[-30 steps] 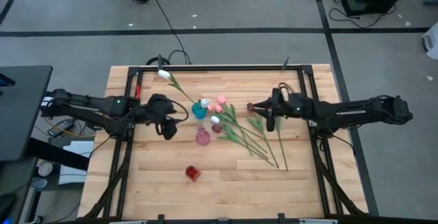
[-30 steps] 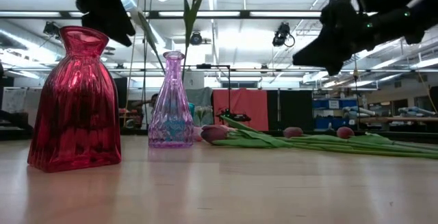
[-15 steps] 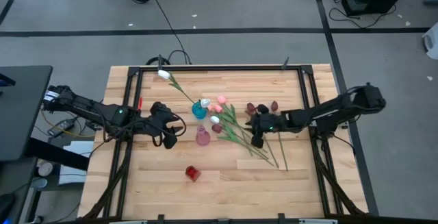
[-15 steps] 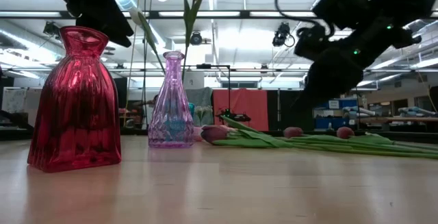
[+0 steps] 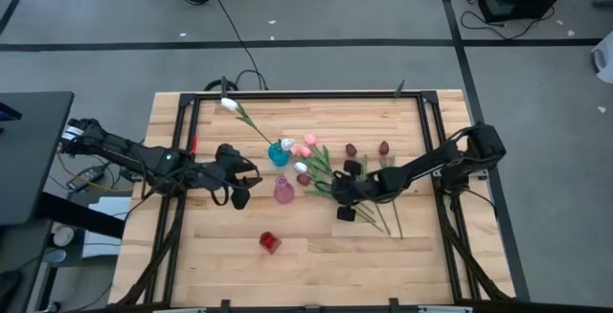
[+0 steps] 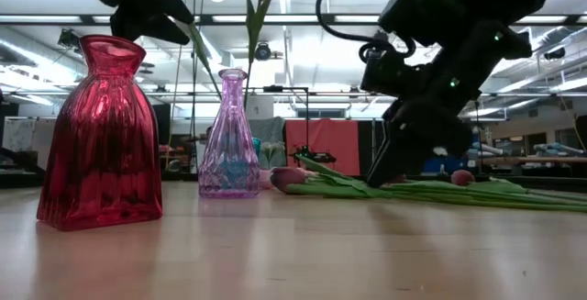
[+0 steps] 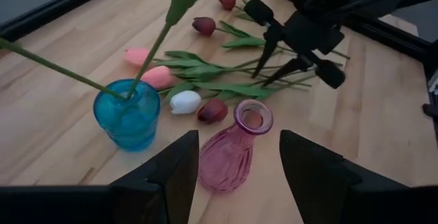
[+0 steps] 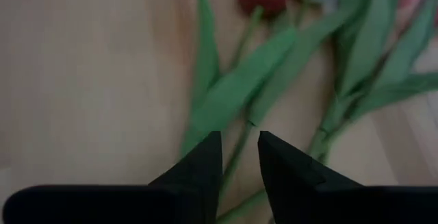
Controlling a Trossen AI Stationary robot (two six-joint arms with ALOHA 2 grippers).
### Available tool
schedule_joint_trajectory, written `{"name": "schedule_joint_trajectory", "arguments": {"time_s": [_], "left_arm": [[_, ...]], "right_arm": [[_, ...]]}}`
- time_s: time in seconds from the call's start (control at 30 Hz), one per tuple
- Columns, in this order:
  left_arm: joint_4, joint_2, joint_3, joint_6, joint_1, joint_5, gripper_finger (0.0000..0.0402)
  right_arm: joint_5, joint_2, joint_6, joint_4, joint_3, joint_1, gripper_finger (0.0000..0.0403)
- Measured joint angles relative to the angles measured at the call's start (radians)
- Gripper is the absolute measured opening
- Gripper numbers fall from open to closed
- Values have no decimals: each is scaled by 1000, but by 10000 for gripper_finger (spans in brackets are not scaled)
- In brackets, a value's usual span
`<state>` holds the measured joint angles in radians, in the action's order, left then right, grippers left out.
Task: Sort flowers into vase by color
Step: Put the white tulip into the blue vase
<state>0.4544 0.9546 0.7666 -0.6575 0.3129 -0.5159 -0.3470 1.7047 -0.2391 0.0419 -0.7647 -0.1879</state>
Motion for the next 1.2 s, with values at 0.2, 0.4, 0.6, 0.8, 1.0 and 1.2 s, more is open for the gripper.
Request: {"name": "schedule_joint_trajectory", "arguments": {"time_s": [0.2, 0.4, 0.6, 0.8, 1.0, 1.2], "left_arm": [[1, 1, 0, -50, 15, -4, 208], [-88, 1, -33, -76, 57, -6, 208], [-251, 4, -115, -78, 132, -12, 208], [-304, 7, -137, -58, 171, -62, 208], [-501, 12, -136, 105, 170, -112, 208], [-661, 79, -127, 249, 165, -118, 208]], "right_arm": [[-19, 11, -77, 22, 11, -1, 90], [8, 11, -132, 47, 18, -6, 37], [-15, -8, -171, 88, 19, -9, 12], [-130, -128, -176, 124, 23, -13, 5], [-212, -289, -82, 117, 23, -53, 6], [-92, -410, 104, -53, 21, -109, 6]]}}
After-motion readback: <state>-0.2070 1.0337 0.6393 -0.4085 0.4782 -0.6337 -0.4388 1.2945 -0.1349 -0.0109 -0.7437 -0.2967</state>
